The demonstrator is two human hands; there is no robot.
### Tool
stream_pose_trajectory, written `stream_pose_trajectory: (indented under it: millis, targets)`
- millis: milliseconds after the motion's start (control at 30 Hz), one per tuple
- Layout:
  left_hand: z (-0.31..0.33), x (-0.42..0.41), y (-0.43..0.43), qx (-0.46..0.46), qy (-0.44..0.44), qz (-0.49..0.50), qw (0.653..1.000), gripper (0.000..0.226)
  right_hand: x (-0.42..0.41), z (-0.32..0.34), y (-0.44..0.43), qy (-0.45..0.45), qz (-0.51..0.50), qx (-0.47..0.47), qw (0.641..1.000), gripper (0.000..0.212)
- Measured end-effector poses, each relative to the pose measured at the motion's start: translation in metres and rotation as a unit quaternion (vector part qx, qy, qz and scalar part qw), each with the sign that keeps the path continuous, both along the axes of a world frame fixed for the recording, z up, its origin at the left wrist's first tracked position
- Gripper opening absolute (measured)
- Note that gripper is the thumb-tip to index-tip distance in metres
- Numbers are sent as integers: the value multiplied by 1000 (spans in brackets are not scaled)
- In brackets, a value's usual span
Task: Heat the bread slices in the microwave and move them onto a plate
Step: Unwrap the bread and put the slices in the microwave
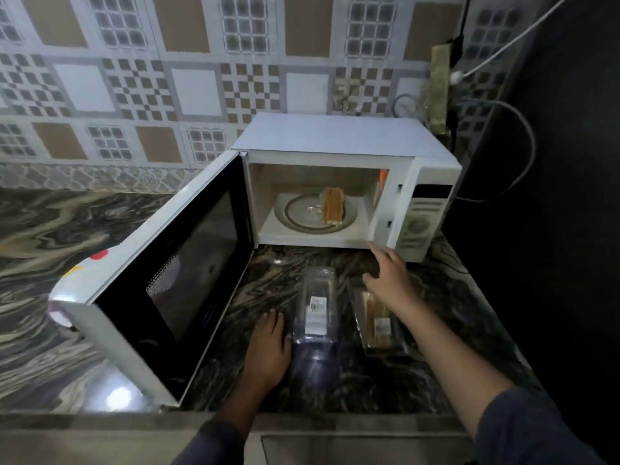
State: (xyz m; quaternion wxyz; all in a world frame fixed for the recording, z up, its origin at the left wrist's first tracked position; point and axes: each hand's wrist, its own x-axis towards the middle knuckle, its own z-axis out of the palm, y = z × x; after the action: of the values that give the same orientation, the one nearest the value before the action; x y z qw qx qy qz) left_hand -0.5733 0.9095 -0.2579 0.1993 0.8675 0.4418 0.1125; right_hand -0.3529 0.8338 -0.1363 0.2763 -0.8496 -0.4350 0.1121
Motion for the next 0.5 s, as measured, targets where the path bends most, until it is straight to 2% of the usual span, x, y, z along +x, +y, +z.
stream_pose_trajectory:
  millis: [100, 233, 300, 367, 433, 500]
  targets:
    - [-3, -15, -32, 1, 37, -6, 999, 73, -12, -9, -36, 15, -32, 21, 999, 54]
    - [-4, -22, -73, 26, -36, 29, 999, 50, -24, -28, -75, -28, -56, 7, 998, 28]
    - [0, -16, -92, 42, -63, 37, 996, 37, -24, -37, -89, -45, -36, -20, 998, 19]
    - [5, -5, -106, 31, -58, 53, 996, 29, -20, -43, -99, -40, -1, -50, 998, 20]
    - [7, 12, -115, 2, -65, 63, 996, 28, -14, -47, -105, -22, 40, -70, 996, 21]
    - [10, 32, -122, -57, -108, 63, 990, 27, -8, -51, -109, -14, 81, -89, 993, 22]
